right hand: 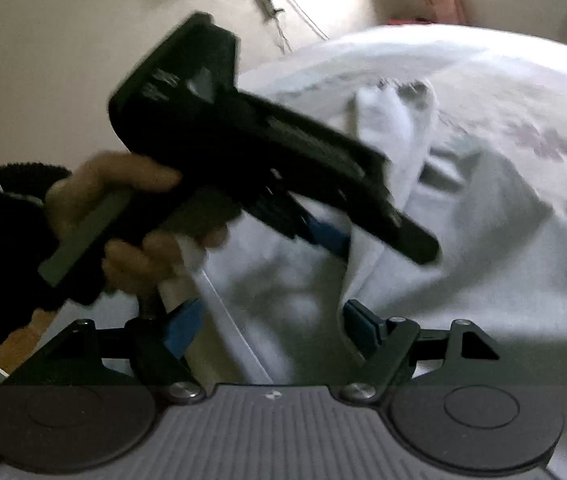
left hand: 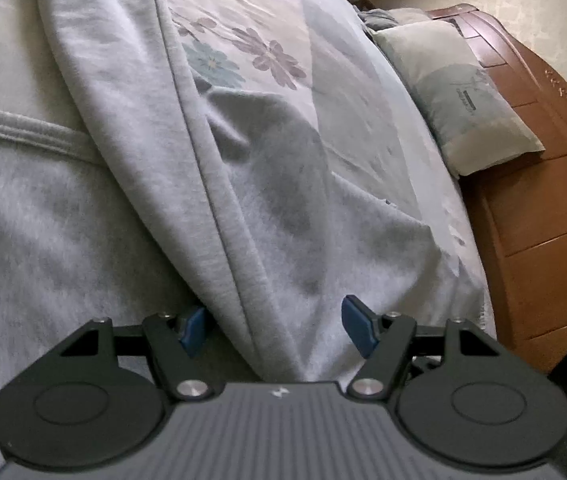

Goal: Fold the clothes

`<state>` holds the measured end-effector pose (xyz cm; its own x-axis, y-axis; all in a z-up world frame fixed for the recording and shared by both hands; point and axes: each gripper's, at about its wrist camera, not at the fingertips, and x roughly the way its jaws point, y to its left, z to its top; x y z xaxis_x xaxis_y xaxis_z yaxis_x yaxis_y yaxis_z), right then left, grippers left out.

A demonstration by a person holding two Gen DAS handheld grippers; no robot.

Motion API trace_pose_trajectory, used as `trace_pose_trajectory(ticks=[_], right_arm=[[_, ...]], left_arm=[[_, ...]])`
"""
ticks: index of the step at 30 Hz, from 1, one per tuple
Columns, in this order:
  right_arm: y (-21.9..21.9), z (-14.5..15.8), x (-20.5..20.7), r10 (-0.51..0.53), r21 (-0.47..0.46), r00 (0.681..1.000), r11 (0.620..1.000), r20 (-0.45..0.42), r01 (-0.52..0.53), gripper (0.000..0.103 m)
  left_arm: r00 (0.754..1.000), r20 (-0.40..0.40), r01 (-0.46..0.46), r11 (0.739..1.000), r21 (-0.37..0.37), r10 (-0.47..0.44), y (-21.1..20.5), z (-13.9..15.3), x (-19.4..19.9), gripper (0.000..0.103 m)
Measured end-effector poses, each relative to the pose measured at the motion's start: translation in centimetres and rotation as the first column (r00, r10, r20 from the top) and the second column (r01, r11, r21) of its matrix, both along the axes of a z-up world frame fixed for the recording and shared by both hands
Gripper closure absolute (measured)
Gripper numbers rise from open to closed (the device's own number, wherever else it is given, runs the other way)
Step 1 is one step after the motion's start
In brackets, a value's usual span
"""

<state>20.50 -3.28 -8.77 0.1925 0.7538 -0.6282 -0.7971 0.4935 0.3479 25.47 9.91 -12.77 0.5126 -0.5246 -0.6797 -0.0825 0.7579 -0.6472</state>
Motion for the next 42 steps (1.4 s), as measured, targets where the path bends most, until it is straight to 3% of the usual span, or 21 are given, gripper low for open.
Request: trace_pose_trajectory(ticks=[4,10,13,16,17,18,20,24,28,33,38,42], right_arm=[[-2.4,0.2,-0.5,-0.086,0.024,0.995,0.996,-0.042,0.087,0.021],[-6.9,2.5,-3.1,-0.252,0.097,0.967,0.962,-0.038,0.255,0.021],[-10.5,3.6,-5.0,-0.331,0.129,0.943,0.934,-0.038,0.333,0.021],[-13.3,3.9,-6.3,-0.397,0.154,0.916,0.904,-0.05,0.4,0.021],[-14.1,3.9,-6.6,-0.415,0.157,0.908,0.895,-0.056,0.419,0.021],[-14.8,3.7,-6.9,-0.436,0.157,0.898,0.884,-0.062,0.44,0.021],[-16.0,3.4,-7.2,-0.47,0.159,0.878,0.864,-0.085,0.478,0.021],[-17.9,2.6,-8.0,-0.517,0.168,0.844,0.827,-0.145,0.536,0.021],[-19.0,2.0,-8.6,-0.545,0.168,0.819,0.803,-0.181,0.572,0.021],[-20.3,1.2,-9.2,-0.576,0.166,0.789,0.774,-0.215,0.61,0.021],[-23.2,0.3,-9.3,-0.649,0.174,0.704,0.687,-0.288,0.705,0.021],[-25.8,-0.7,-9.2,-0.703,0.172,0.617,0.599,-0.354,0.782,0.026]], left_arm=[[0.999,0.022,-0.042,0.999,-0.026,0.042,0.7,-0.4,0.4,0.034],[0.987,0.072,-0.13,0.98,-0.152,0.142,2.6,-1.9,0.9,0.035],[0.981,0.084,-0.16,0.972,-0.17,0.176,2.9,-2.4,1.1,0.043],[0.979,0.101,-0.166,0.978,-0.125,0.179,2.6,-2.2,1.2,0.056],[0.978,0.101,-0.172,0.98,-0.096,0.182,2.3,-2.0,1.1,0.066],[0.978,0.093,-0.181,0.982,-0.046,0.185,2.0,-1.8,1.1,0.084],[0.98,0.079,-0.189,0.981,0.042,0.185,1.5,-1.2,1.0,0.098],[0.979,0.136,-0.172,0.975,0.139,0.154,0.4,0.8,0.5,0.098],[0.96,0.222,-0.205,0.97,0.13,0.173,0.2,4.0,-1.3,0.099],[0.941,0.299,-0.218,0.96,0.174,0.159,-0.6,7.3,-4.2,0.099],[0.933,0.309,-0.242,0.957,0.16,0.184,-0.8,8.0,-6.7,0.099],[0.944,0.266,-0.243,0.956,0.163,0.195,-0.4,6.9,-7.4,0.099]])
